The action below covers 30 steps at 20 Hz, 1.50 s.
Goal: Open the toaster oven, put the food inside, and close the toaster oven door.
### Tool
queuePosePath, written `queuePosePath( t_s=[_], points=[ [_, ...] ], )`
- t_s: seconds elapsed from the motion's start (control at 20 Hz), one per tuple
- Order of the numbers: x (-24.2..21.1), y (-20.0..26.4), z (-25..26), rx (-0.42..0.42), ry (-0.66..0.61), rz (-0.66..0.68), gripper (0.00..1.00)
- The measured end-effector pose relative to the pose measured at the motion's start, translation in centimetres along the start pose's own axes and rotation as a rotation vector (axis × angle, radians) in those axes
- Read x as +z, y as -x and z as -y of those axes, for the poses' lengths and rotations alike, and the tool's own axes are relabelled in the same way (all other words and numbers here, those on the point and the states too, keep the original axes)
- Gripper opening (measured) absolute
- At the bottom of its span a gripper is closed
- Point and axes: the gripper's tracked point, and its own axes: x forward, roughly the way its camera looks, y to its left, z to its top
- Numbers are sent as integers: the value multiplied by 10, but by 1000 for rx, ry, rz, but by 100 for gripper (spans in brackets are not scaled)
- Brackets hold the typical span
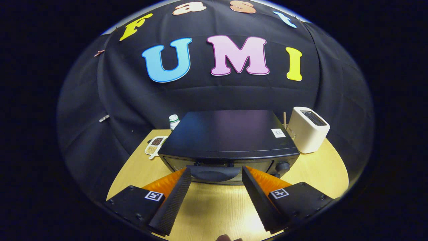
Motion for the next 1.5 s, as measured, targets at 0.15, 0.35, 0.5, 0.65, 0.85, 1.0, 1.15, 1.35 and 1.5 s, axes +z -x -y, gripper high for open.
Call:
queuePosePath(
  t_s=[0.15,0.35,0.5,0.65,0.85,1.0,1.15,1.35,1.5],
  points=[
    [31,27,16,11,26,85,99],
    [90,64,43,16,78,225,99],
    [144,96,69,2,113,357,99],
    [180,125,96,-17,129,437,98],
    [209,151,136,-50,132,495,97],
    [217,167,163,-64,104,510,97],
    [227,180,191,-78,60,531,97],
    [235,188,222,-106,39,555,97],
    [236,191,237,-126,25,556,97]
  ],
)
